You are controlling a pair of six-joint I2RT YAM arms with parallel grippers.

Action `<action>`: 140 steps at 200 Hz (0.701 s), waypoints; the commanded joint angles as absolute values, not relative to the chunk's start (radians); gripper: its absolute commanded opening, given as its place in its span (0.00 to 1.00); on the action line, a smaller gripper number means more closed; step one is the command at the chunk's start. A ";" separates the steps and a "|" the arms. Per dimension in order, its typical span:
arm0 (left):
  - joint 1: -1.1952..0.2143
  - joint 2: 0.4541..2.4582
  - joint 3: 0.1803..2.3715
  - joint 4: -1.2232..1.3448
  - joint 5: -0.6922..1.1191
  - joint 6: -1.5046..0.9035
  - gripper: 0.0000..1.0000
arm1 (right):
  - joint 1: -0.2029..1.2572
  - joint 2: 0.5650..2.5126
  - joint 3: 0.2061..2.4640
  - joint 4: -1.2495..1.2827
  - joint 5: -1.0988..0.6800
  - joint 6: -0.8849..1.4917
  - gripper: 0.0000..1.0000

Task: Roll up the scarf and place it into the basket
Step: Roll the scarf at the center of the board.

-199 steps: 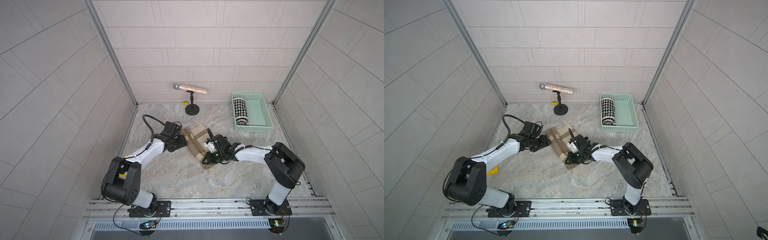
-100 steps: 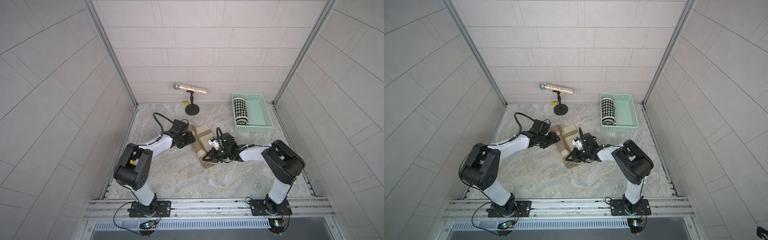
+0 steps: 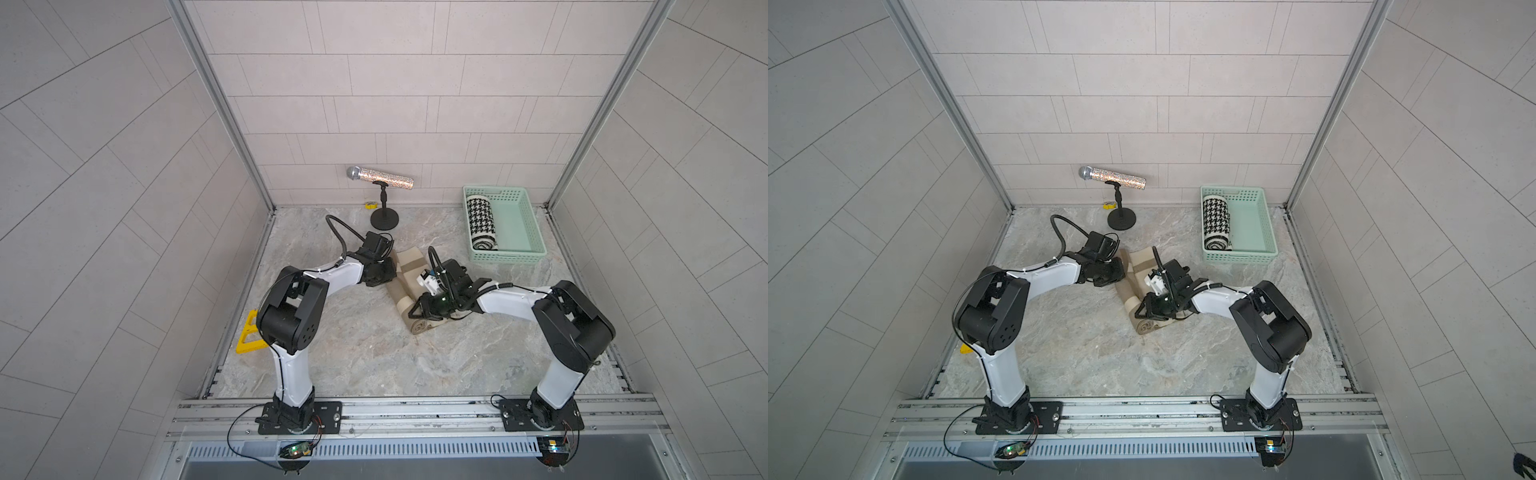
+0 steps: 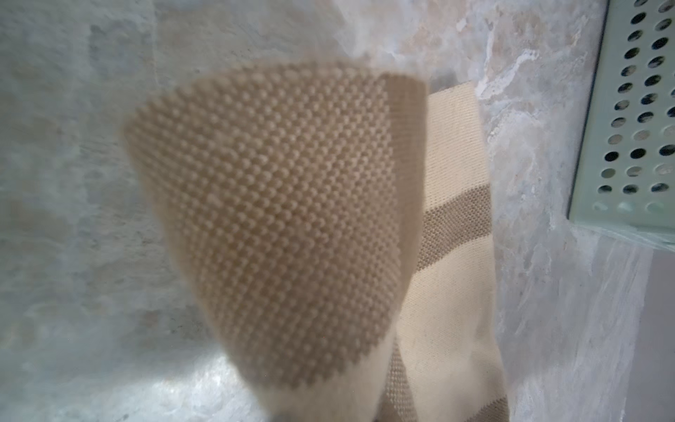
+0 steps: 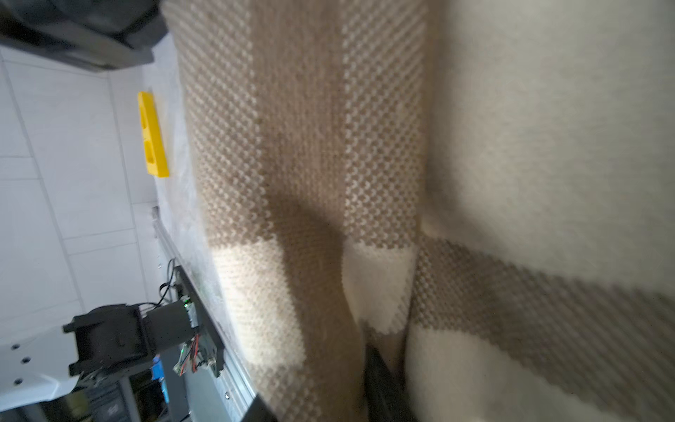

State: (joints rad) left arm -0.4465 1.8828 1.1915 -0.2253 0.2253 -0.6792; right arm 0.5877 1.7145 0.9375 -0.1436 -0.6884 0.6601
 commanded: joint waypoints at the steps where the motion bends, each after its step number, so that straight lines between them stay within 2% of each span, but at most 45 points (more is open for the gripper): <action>1: -0.457 1.837 1.206 -0.401 0.071 -0.641 0.00 | 0.596 1.657 0.955 -0.424 -0.496 0.498 0.41; 29: -0.476 1.787 1.213 -0.588 -0.049 -0.599 0.00 | 0.666 1.575 0.975 -0.499 -0.301 0.429 0.51; 64: -0.486 1.737 1.184 -0.712 -0.136 -0.595 0.00 | 0.924 1.457 0.983 -0.517 0.157 0.352 0.66; 96: -0.486 1.739 1.202 -0.749 -0.146 -0.582 0.00 | 1.169 1.442 0.985 -0.463 0.477 0.215 0.74; 117: -0.486 1.771 1.229 -0.775 -0.147 -0.572 0.00 | 1.268 1.492 1.002 -0.404 0.581 0.129 0.78; 140: -0.491 1.795 1.245 -0.789 -0.151 -0.572 0.00 | 1.305 1.583 1.059 -0.394 0.580 0.149 0.80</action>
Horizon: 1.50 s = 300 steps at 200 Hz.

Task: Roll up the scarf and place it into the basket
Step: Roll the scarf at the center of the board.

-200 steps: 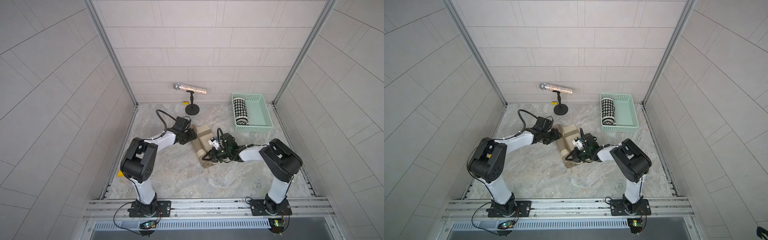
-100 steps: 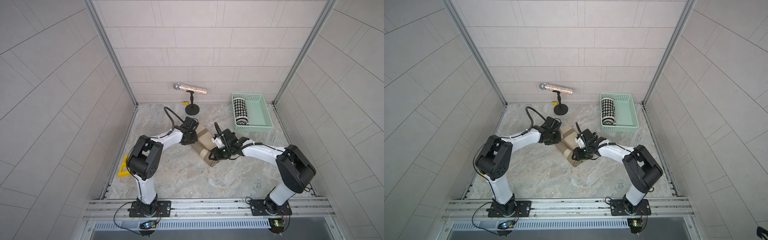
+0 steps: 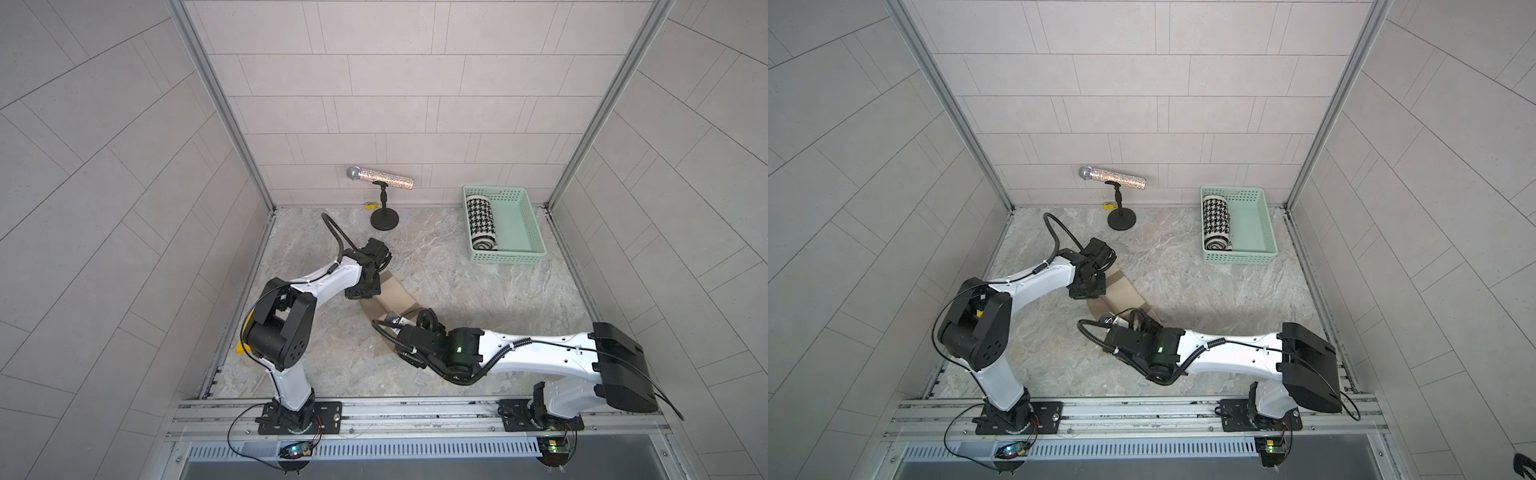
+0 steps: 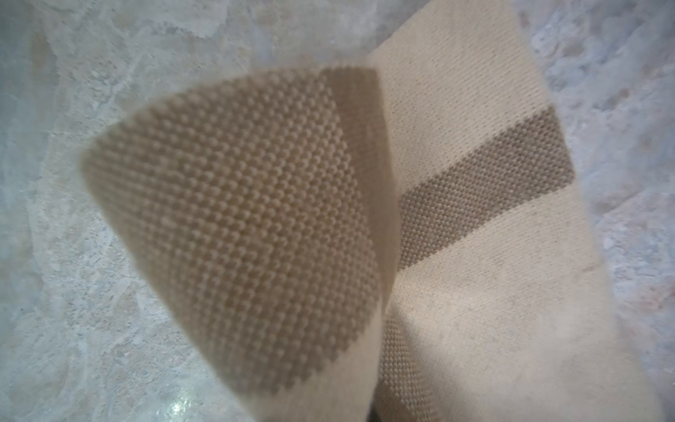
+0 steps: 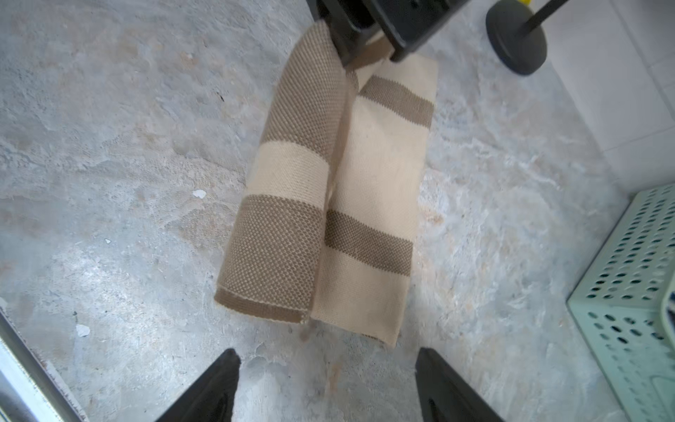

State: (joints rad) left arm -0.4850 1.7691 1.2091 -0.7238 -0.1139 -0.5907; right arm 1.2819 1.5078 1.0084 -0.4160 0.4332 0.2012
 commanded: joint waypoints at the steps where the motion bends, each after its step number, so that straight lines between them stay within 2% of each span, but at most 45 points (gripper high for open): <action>1: -0.492 1.795 1.246 -0.789 -0.150 -0.571 0.00 | 1.307 1.588 1.062 -0.394 0.580 0.151 0.80; 38: -0.495 1.812 1.259 -0.792 -0.129 -0.563 0.00 | 1.318 1.732 1.158 -0.374 0.567 0.185 0.81; 84: -0.495 1.828 1.270 -0.796 -0.110 -0.556 0.00 | 1.302 1.819 1.178 -0.318 0.532 0.196 0.83; 100: -0.496 1.824 1.270 -0.789 -0.093 -0.554 0.00 | 1.281 1.848 1.169 -0.306 0.519 0.211 0.79; 109: -0.496 1.821 1.270 -0.783 -0.081 -0.553 0.02 | 1.265 1.864 1.164 -0.303 0.495 0.221 0.71; 136: -0.487 1.795 1.276 -0.775 -0.039 -0.551 0.15 | 1.230 1.870 1.141 -0.307 0.391 0.273 0.31; 145: -0.479 1.779 1.282 -0.778 -0.016 -0.551 0.20 | 1.223 1.855 1.125 -0.311 0.362 0.301 0.21; 150: -0.475 1.766 1.284 -0.778 0.001 -0.548 0.26 | 1.219 1.843 1.114 -0.313 0.343 0.316 0.16; 160: -0.467 1.732 1.284 -0.772 0.024 -0.549 0.49 | 1.208 1.817 1.093 -0.314 0.294 0.352 0.06; 170: -0.462 1.691 1.286 -0.769 0.029 -0.552 0.61 | 1.190 1.791 1.069 -0.310 0.236 0.393 0.00; 184: -0.451 1.638 1.288 -0.774 0.018 -0.553 0.67 | 1.152 1.755 1.031 -0.298 0.150 0.461 0.00; 197: -0.437 1.592 1.284 -0.777 0.009 -0.554 0.78 | 1.108 1.718 0.985 -0.260 0.055 0.511 0.00; 205: -0.429 1.568 1.276 -0.774 0.009 -0.553 0.79 | 1.078 1.690 0.953 -0.229 0.000 0.540 0.00; 229: -0.419 1.507 1.221 -0.727 0.020 -0.557 0.78 | 0.973 1.636 0.867 -0.138 -0.177 0.624 0.00; 257: -0.419 1.501 1.171 -0.681 0.083 -0.537 0.68 | 0.834 1.613 0.786 -0.015 -0.393 0.716 0.00; 300: -0.421 1.588 1.140 -0.599 0.191 -0.550 0.69 | 0.686 1.671 0.761 0.081 -0.646 0.771 0.00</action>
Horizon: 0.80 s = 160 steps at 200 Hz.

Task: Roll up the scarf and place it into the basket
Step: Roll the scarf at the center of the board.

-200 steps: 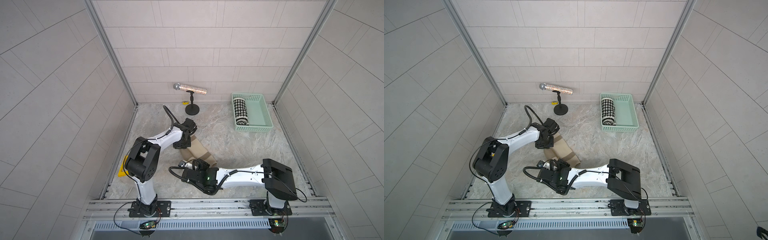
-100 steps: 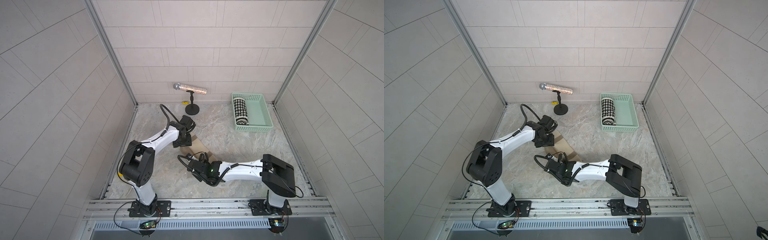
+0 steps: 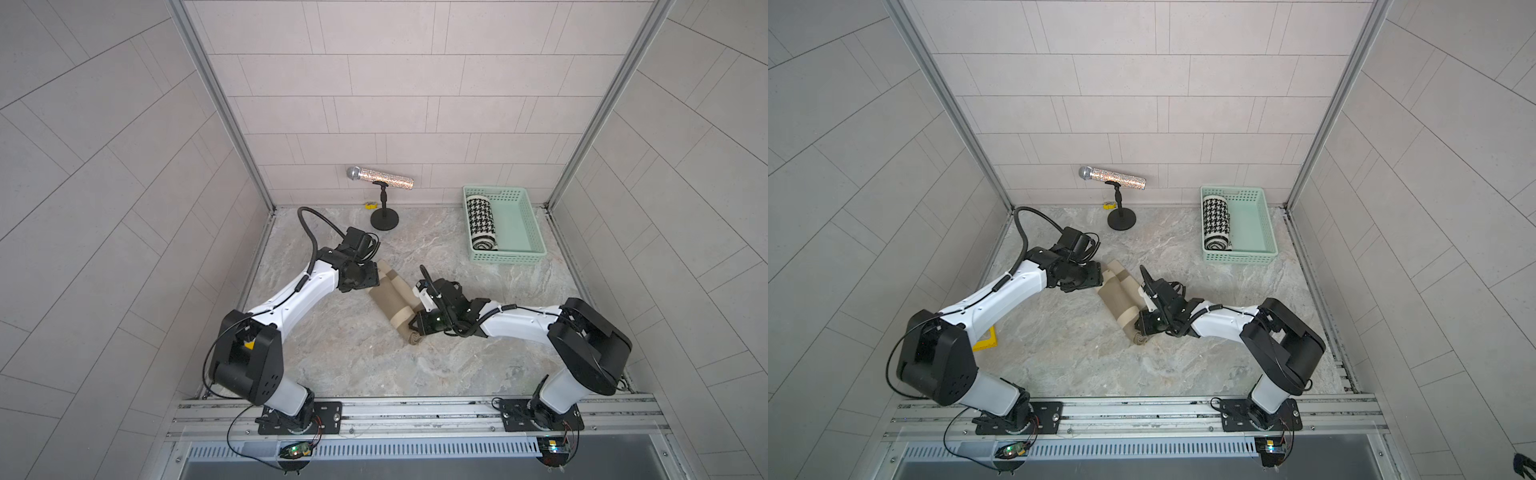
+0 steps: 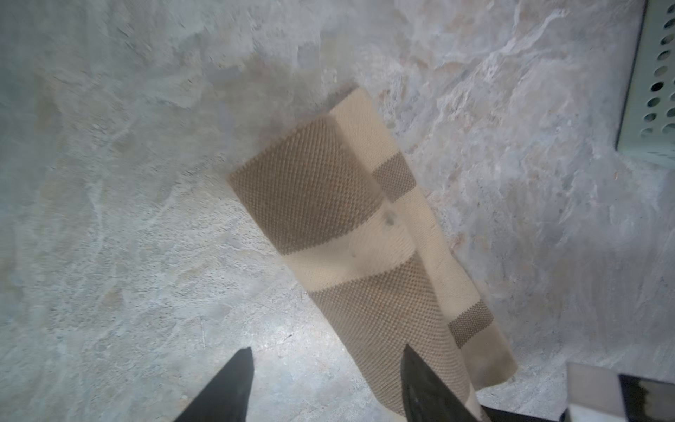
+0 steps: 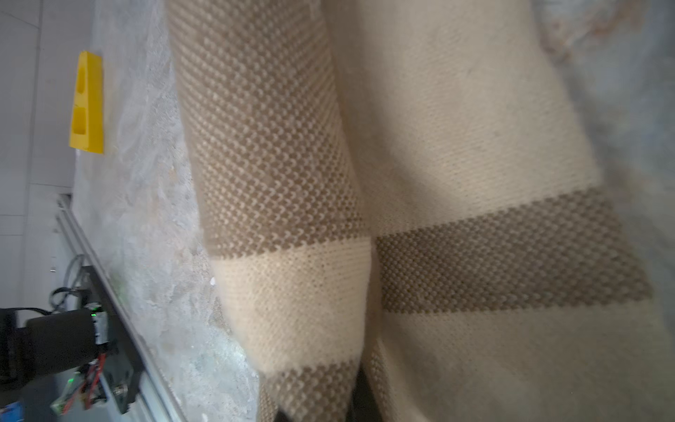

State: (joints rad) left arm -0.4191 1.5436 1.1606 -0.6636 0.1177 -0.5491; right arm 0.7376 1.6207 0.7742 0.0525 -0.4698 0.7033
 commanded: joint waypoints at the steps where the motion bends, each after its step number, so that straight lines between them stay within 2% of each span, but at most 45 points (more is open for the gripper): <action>1: -0.421 1.590 1.140 -0.595 0.193 -0.551 0.70 | 0.684 1.674 0.762 0.080 -0.650 0.771 0.00; 38: -0.423 1.683 1.150 -0.517 0.233 -0.574 0.72 | 0.641 1.748 0.823 0.039 -0.745 0.730 0.01; 80: -0.426 1.801 1.205 -0.514 0.162 -0.575 0.68 | 0.625 1.740 0.917 -0.122 -0.704 0.637 0.11; 132: -0.426 1.900 1.290 -0.554 0.125 -0.596 0.65 | 0.622 1.636 1.035 -0.446 -0.426 0.471 0.45; 160: -0.425 1.926 1.323 -0.573 0.113 -0.600 0.64 | 0.669 1.543 1.069 -0.556 -0.205 0.425 0.52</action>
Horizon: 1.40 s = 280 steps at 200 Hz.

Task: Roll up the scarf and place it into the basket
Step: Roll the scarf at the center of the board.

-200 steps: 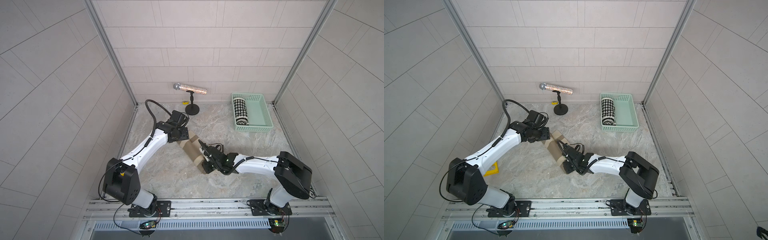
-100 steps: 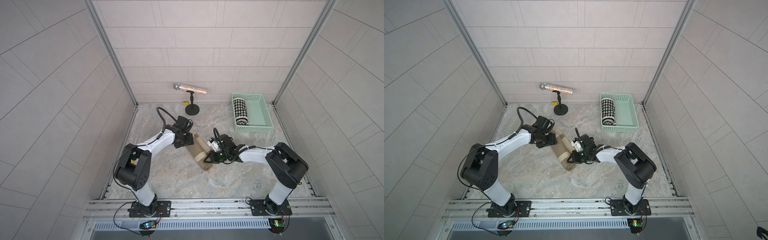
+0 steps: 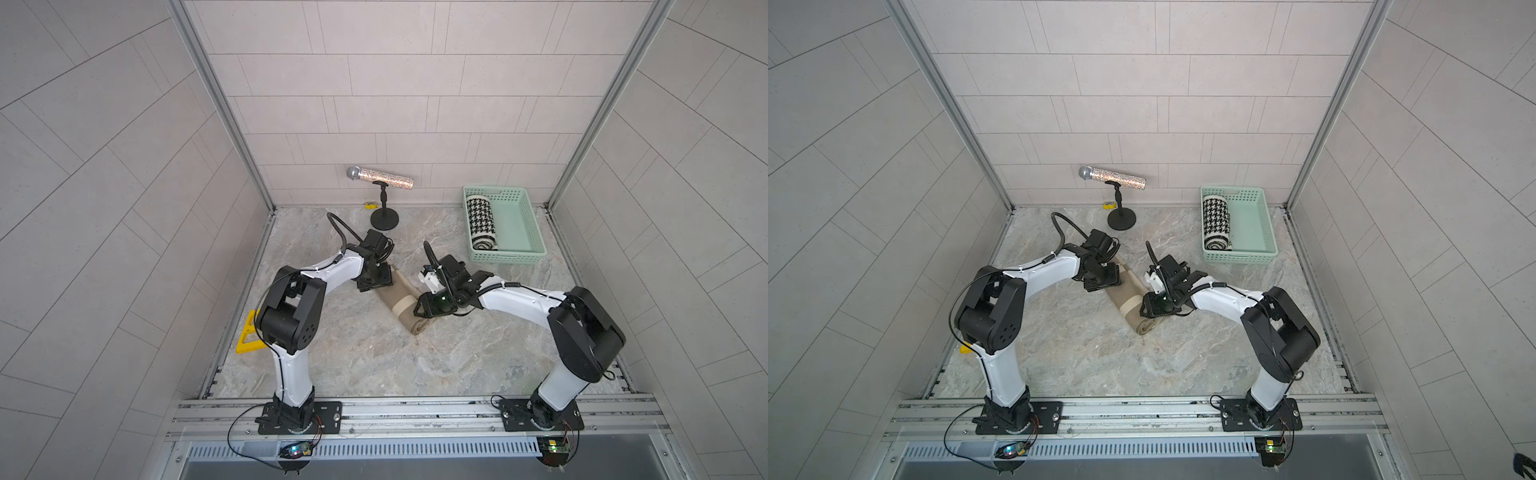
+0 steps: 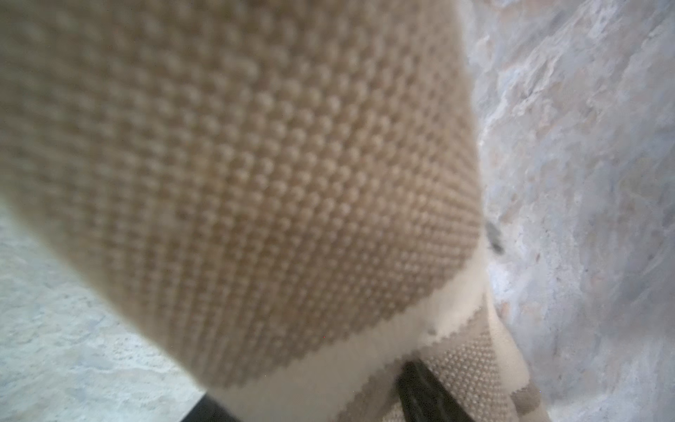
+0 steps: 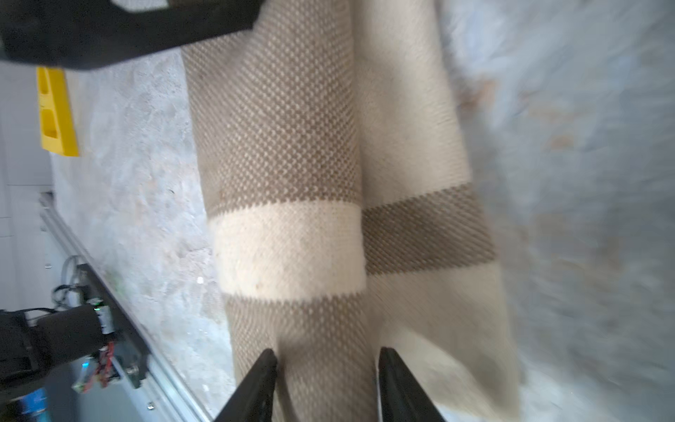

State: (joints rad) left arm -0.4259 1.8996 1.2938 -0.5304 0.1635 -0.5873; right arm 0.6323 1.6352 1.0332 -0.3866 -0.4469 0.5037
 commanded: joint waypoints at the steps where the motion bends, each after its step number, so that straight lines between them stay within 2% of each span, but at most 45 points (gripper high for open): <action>1: -0.425 1.926 1.323 -0.574 0.112 -0.600 0.64 | 0.672 1.541 1.071 -0.560 -0.197 0.423 0.52; 36: -0.425 1.946 1.351 -0.595 0.117 -0.602 0.63 | 0.858 1.502 1.131 -0.642 0.108 0.362 0.54; 69: -0.427 1.945 1.358 -0.598 0.129 -0.606 0.62 | 1.040 1.560 1.175 -0.640 0.332 0.299 0.68; 121: -0.429 1.941 1.350 -0.598 0.134 -0.603 0.61 | 1.088 1.727 1.194 -0.547 0.392 0.204 0.73; 123: -0.429 1.941 1.350 -0.597 0.133 -0.603 0.61 | 1.089 1.733 1.194 -0.544 0.390 0.201 0.76; 129: -0.430 1.943 1.349 -0.597 0.133 -0.604 0.61 | 1.092 1.748 1.194 -0.533 0.387 0.192 0.95; 131: -0.428 1.943 1.351 -0.596 0.133 -0.604 0.61 | 1.092 1.754 1.194 -0.529 0.385 0.189 0.99; 155: -0.428 1.950 1.355 -0.595 0.147 -0.604 0.61 | 1.093 1.798 1.189 -0.501 0.354 0.170 0.99; 180: -0.429 1.949 1.358 -0.592 0.154 -0.603 0.61 | 1.092 1.838 1.181 -0.494 0.351 0.159 0.94; 203: -0.428 1.941 1.361 -0.588 0.166 -0.601 0.61 | 1.072 1.891 1.170 -0.489 0.334 0.168 0.76; 211: -0.425 1.935 1.362 -0.586 0.165 -0.600 0.62 | 1.060 1.905 1.167 -0.490 0.315 0.174 0.67; 217: -0.422 1.930 1.363 -0.586 0.161 -0.597 0.63 | 1.048 1.913 1.160 -0.487 0.288 0.182 0.54; 232: -0.410 1.909 1.360 -0.578 0.152 -0.591 0.63 | 1.022 1.912 1.145 -0.485 0.225 0.204 0.33; 271: -0.359 1.850 1.311 -0.477 0.152 -0.579 0.63 | 0.958 1.815 1.099 -0.482 0.022 0.295 0.15; 280: -0.352 1.847 1.298 -0.443 0.157 -0.578 0.64 | 0.943 1.783 1.083 -0.478 -0.021 0.320 0.14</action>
